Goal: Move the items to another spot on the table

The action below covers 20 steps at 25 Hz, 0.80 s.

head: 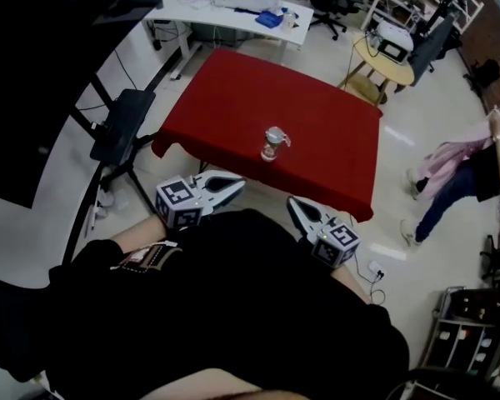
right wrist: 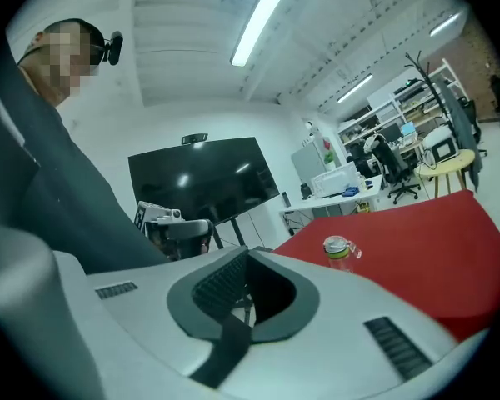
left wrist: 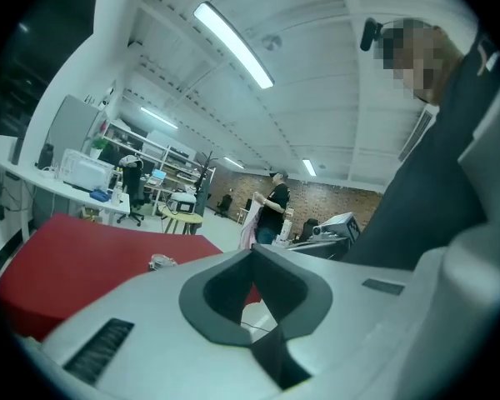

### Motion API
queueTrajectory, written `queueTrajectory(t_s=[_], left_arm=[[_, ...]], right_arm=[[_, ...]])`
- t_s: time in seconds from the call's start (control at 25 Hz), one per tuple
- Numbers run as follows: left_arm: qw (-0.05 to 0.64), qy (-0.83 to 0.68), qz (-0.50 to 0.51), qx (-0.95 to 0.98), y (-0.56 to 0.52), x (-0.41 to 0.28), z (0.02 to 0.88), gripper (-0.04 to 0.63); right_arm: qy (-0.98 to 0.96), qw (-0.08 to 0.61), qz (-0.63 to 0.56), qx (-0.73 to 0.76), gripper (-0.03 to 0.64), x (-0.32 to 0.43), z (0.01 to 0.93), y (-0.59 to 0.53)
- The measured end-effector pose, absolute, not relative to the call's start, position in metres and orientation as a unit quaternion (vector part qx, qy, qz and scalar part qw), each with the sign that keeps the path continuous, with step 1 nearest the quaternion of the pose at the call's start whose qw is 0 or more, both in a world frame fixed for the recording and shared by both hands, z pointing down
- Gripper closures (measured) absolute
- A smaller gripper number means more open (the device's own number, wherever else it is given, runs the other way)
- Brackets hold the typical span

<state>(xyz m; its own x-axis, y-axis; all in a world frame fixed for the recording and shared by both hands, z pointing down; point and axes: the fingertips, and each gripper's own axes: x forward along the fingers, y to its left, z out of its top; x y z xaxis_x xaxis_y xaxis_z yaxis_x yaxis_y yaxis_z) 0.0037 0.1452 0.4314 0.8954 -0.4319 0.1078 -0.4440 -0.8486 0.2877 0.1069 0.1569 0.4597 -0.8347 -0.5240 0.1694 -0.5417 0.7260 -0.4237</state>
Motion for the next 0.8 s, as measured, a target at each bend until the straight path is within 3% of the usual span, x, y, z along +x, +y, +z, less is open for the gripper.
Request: queueTrajectory(t_s=[0.24,0.8], left_arm=[[0.151,-0.252,0.013,0.956,0.140,-0.015,0.442,0.603],[0.184,-0.240,0.019,0.953,0.136,-0.019,0.445,0.603]], right_arm=[[-0.937,0.054,0.208,0.275,0.634,0.100,0.463,0.155],[-0.933,0.049,0.221,0.280,0.634,0.090,0.466,0.151]])
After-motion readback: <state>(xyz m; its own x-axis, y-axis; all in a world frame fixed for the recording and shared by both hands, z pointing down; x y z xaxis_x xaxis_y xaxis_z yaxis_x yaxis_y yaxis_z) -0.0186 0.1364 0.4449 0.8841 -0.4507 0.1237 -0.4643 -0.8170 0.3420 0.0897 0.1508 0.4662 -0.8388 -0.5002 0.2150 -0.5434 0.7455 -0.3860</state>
